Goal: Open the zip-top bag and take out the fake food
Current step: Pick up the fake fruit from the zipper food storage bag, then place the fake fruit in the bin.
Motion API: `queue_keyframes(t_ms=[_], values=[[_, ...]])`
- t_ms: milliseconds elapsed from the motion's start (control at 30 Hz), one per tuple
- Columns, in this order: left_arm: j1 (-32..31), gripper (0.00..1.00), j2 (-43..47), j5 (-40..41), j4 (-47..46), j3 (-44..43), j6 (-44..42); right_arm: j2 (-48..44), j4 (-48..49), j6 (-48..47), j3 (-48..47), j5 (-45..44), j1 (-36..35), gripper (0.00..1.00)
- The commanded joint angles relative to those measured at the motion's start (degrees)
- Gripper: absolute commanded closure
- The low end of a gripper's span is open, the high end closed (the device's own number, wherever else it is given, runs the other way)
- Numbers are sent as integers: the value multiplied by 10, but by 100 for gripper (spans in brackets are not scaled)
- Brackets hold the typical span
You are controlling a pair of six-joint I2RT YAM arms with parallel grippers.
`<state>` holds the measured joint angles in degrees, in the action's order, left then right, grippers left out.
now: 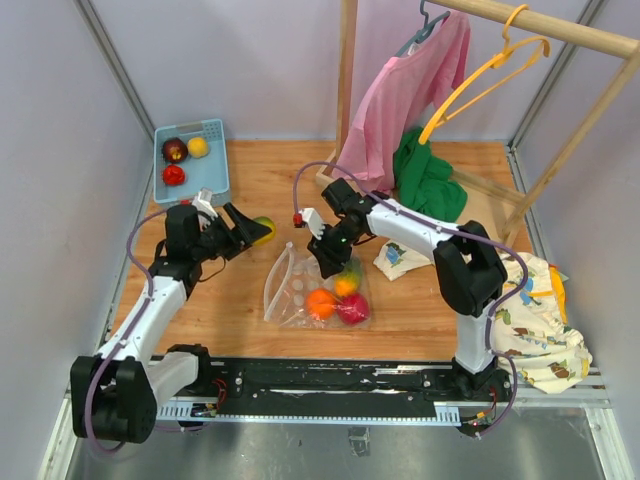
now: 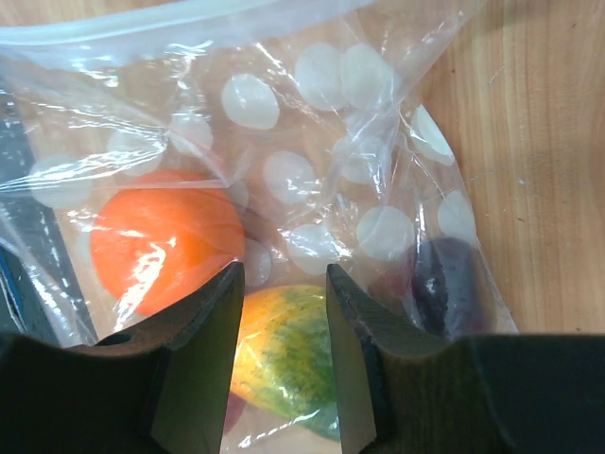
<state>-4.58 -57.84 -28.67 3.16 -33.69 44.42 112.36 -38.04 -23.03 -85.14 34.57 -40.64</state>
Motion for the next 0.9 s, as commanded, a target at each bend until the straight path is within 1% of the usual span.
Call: queue_keyframes(t_ms=[0,200,400,600,867], values=[[34,57,-29,-10,4,-56,-43,-41,-16,-26,9,29,-7,58],[92,58,-76,-29,14,-121,-77,-71,-26,-39,10,63,-4,56],[132,59,-137,-31,39,-207,-120,-90,-34,-51,10,95,-2,55],[155,59,-203,9,96,-301,-188,-97,-47,-53,-6,114,1,55],[176,59,-302,68,118,-397,-242,-82,-75,-60,-39,127,6,55]])
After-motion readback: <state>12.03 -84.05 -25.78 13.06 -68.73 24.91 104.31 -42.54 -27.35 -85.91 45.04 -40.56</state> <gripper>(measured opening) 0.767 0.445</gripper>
